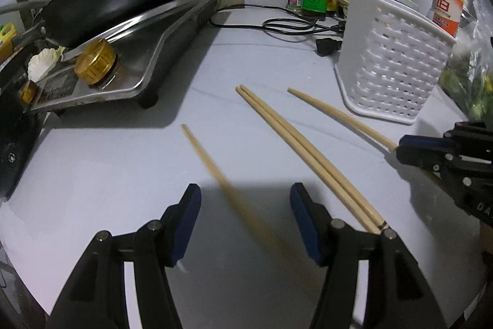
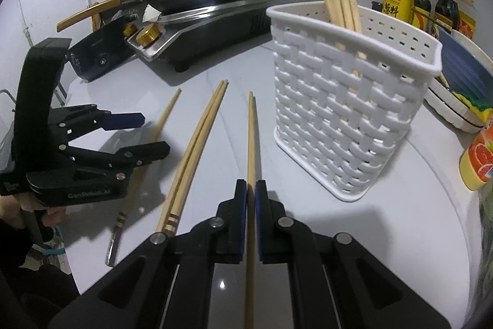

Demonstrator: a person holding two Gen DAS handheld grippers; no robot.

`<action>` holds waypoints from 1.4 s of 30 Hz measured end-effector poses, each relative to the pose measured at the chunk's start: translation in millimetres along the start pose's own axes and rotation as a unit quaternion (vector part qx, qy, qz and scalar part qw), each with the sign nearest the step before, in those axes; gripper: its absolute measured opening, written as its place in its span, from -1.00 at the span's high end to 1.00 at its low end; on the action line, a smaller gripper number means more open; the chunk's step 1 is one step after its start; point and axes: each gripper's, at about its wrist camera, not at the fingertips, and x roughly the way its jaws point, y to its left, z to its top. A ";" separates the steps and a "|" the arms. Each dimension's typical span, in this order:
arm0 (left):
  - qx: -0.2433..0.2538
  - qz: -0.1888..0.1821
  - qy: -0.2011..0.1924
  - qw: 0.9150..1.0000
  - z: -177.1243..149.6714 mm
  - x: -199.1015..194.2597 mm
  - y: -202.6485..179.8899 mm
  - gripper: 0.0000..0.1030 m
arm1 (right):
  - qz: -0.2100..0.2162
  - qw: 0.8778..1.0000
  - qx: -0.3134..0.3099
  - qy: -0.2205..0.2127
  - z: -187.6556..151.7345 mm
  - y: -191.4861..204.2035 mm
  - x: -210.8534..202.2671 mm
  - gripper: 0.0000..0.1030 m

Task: Organize utensils
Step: 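Lift the chopstick with the right tool while the left tool grasps another chopstick, then carry chopsticks toward the white holder with both tools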

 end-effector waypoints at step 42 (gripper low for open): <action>-0.031 -0.064 -0.122 0.990 21.1 -83.0 24.0 0.88 | 0.017 0.994 -0.020 -0.110 73.0 23.3 -63.9 0.91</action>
